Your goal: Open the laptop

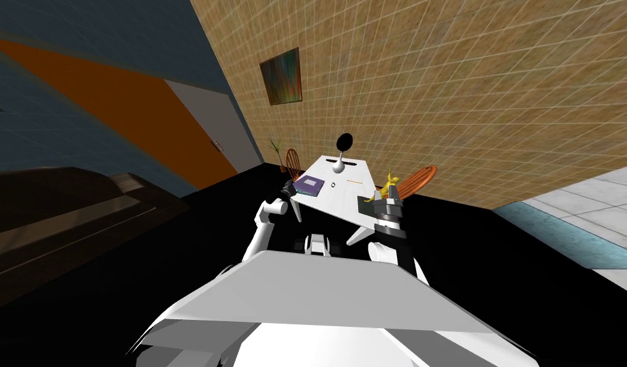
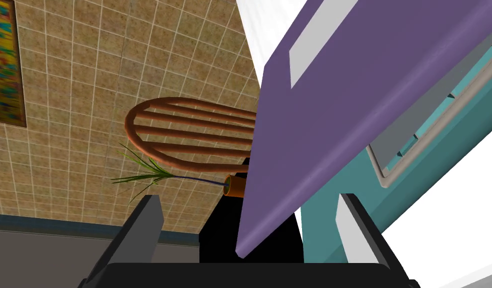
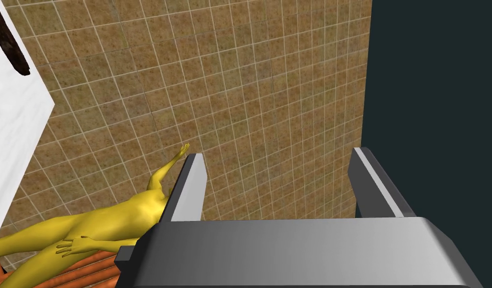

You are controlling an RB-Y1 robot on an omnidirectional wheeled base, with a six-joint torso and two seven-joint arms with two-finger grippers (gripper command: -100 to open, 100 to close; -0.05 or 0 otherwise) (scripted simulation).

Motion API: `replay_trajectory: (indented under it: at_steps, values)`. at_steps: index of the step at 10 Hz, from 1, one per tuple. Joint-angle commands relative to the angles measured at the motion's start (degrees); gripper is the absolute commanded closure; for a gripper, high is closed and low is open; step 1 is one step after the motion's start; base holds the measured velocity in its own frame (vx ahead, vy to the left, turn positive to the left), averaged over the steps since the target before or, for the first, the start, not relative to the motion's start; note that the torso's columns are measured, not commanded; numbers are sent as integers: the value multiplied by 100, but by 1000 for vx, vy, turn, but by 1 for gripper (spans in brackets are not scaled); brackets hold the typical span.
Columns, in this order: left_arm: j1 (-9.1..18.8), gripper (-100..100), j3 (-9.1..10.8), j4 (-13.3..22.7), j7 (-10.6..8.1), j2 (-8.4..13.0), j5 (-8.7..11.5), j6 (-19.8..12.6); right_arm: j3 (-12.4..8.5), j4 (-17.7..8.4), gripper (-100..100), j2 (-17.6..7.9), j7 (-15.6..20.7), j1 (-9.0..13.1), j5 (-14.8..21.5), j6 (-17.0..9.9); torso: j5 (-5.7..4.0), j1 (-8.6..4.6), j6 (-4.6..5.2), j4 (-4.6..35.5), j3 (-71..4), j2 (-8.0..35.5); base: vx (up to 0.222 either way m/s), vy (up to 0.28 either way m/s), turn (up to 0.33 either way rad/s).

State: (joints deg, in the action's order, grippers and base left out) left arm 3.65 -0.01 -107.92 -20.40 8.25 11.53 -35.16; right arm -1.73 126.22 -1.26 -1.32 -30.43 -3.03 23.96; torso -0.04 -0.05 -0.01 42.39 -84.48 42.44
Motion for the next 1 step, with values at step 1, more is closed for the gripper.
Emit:
replay_trajectory:
  at_steps: [1]
  values:
    - [9,0,0,-7,-1,-1,1,8,0,0,0,0,0,0,0,0,4,5,-4,-11,-4,-7,0,0,0]
